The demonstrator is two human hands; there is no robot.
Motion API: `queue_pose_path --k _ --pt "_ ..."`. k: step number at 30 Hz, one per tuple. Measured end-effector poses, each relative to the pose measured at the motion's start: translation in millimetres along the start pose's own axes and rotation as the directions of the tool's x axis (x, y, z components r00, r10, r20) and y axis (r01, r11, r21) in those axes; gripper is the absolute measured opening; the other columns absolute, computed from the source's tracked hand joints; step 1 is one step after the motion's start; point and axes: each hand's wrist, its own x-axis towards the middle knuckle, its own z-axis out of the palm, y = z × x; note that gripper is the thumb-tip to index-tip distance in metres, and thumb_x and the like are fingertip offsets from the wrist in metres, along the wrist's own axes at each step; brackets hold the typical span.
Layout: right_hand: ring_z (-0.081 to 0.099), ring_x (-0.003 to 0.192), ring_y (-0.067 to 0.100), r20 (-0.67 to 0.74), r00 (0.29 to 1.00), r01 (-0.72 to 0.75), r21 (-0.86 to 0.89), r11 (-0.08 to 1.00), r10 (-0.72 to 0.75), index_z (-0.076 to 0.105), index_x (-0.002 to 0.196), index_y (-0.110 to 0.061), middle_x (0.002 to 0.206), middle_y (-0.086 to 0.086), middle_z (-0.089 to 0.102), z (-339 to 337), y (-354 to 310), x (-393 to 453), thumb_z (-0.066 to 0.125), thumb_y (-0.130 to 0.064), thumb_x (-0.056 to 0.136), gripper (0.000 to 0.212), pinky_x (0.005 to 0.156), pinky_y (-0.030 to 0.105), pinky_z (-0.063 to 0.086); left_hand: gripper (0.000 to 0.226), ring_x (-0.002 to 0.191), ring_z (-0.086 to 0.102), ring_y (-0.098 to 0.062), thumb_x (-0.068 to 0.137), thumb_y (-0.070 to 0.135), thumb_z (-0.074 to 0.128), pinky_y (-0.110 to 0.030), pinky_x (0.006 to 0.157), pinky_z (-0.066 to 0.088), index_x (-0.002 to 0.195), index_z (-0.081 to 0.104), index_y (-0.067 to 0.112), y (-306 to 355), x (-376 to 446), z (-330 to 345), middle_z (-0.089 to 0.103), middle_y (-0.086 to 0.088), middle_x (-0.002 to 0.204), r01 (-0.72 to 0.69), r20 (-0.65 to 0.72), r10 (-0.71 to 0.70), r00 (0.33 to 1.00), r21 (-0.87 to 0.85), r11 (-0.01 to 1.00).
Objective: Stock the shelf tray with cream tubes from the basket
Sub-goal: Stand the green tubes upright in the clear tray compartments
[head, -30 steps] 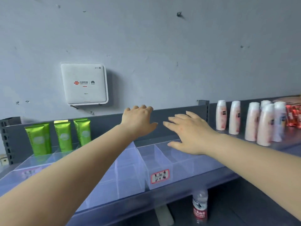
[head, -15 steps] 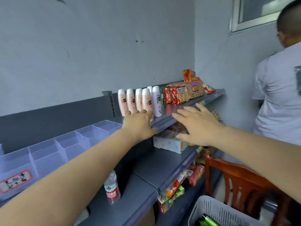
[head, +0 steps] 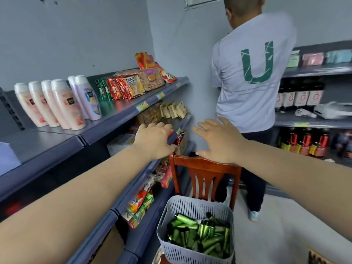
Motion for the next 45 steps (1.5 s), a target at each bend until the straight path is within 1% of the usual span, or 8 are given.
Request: queue_pose_path --k 6,14,23,32,35,37,42,45 --pt "0.011 0.144 0.022 0.110 0.993 -0.047 0.025 0.999 0.045 0.011 0.150 -0.022 0.156 0.001 0.017 39 18 7 0.042 -0.054 0.092 0.073 0.118 0.048 0.005 0.064 0.133 0.036 -0.026 0.087 0.048 0.050 -0.045 0.108 0.028 0.141 0.032 0.019 21 31 38 0.040 -0.004 0.144 -0.064 0.046 0.066 0.997 -0.027 0.998" --pt "0.009 0.145 0.020 0.156 0.984 -0.098 0.067 0.993 0.087 0.011 0.150 -0.022 0.156 0.000 0.018 77 28 40 0.042 -0.053 0.092 0.074 0.118 0.048 0.007 0.064 0.131 0.038 -0.025 0.087 0.049 0.050 -0.043 0.107 0.026 0.141 0.033 0.020 16 68 80 0.043 -0.001 0.141 -0.114 0.068 0.118 0.991 -0.066 0.991" --pt "0.009 0.146 0.022 0.310 0.945 -0.154 0.143 0.978 0.103 0.011 0.151 -0.021 0.158 0.002 0.015 167 8 64 0.044 -0.051 0.091 0.074 0.118 0.046 0.005 0.061 0.128 0.041 -0.023 0.086 0.047 0.051 -0.039 0.105 0.027 0.139 0.035 0.021 6 83 184 0.045 0.001 0.139 -0.144 0.216 0.175 0.961 -0.152 0.978" --pt "0.010 0.146 0.021 0.520 0.846 -0.246 0.189 0.951 0.115 0.011 0.150 -0.023 0.157 0.001 0.015 297 -16 67 0.042 -0.054 0.091 0.073 0.117 0.046 0.005 0.054 0.121 0.045 -0.024 0.087 0.044 0.051 -0.041 0.100 0.032 0.134 0.038 0.021 15 83 320 0.048 0.000 0.132 -0.173 0.439 0.250 0.863 -0.209 0.963" --pt "0.007 0.146 0.022 0.592 0.799 -0.276 0.214 0.937 0.100 0.008 0.150 -0.022 0.159 0.002 0.011 344 -24 63 0.043 -0.051 0.092 0.074 0.117 0.047 0.003 0.059 0.124 0.044 -0.024 0.087 0.043 0.051 -0.040 0.100 0.033 0.139 0.036 0.022 23 79 368 0.047 0.001 0.136 -0.170 0.498 0.272 0.823 -0.241 0.956" --pt "0.007 0.146 0.022 0.625 0.774 -0.307 0.232 0.923 0.100 0.009 0.151 -0.022 0.159 0.001 0.011 377 -29 60 0.044 -0.050 0.092 0.073 0.117 0.048 0.003 0.056 0.123 0.046 -0.024 0.086 0.043 0.052 -0.040 0.100 0.034 0.136 0.039 0.021 30 75 400 0.049 0.001 0.134 -0.172 0.526 0.290 0.800 -0.263 0.949" --pt "0.009 0.146 0.021 0.700 0.709 -0.377 0.265 0.888 0.092 0.008 0.150 -0.025 0.158 -0.001 0.012 457 -44 44 0.045 -0.050 0.091 0.074 0.119 0.045 0.006 0.054 0.119 0.049 -0.024 0.087 0.045 0.052 -0.040 0.099 0.037 0.133 0.043 0.019 50 62 476 0.053 0.000 0.129 -0.162 0.612 0.330 0.718 -0.315 0.935" --pt "0.010 0.146 0.021 0.746 0.660 -0.415 0.262 0.871 0.090 0.008 0.150 -0.026 0.158 0.000 0.012 500 -54 32 0.044 -0.050 0.092 0.073 0.118 0.044 0.007 0.057 0.120 0.049 -0.023 0.088 0.045 0.052 -0.040 0.099 0.035 0.138 0.039 0.021 64 54 517 0.050 0.000 0.133 -0.139 0.659 0.343 0.669 -0.343 0.929"
